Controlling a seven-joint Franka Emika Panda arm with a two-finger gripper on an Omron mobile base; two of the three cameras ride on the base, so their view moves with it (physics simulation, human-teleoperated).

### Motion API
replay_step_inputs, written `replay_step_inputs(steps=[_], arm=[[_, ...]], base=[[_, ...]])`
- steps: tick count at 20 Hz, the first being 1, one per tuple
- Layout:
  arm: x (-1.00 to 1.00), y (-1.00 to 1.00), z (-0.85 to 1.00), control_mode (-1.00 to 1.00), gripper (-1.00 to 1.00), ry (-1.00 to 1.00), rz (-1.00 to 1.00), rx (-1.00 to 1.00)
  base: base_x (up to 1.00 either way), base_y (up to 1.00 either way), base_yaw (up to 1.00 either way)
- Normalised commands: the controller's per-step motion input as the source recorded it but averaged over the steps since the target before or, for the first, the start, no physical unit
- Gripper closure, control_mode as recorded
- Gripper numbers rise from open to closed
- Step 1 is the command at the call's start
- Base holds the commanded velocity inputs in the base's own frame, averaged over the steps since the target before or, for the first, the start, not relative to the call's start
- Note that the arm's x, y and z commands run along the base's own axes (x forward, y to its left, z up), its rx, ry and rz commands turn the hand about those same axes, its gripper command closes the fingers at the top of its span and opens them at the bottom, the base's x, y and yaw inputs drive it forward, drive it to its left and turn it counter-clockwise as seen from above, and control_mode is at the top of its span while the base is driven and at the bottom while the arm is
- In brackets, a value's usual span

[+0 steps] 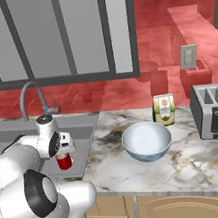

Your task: Pick the mug and place it in the sink. Pick the bowl and place it in the open cabinet and then close the cabinet.

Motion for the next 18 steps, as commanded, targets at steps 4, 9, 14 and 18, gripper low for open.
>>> replay_step_inputs(steps=[4,9,14,18], arm=[[-0.02,-0.12,0.89,-1.00,-1.00,0.01,-0.13,0.00],[-0.11,-0.36,0.66,-1.00,-1.00,-0.01,-0.11,0.00],[-0.09,-0.30,0.67,-1.00,-1.00,-0.05,-0.05,-0.01],[-0.19,-0.38,0.64,-1.00,-1.00,-0.02,-0.09,-0.02]], base=[[0.00,0.00,0.00],[0.00,0.00,0.00],[0.00,0.00,0.00],[0.00,0.00,0.00]])
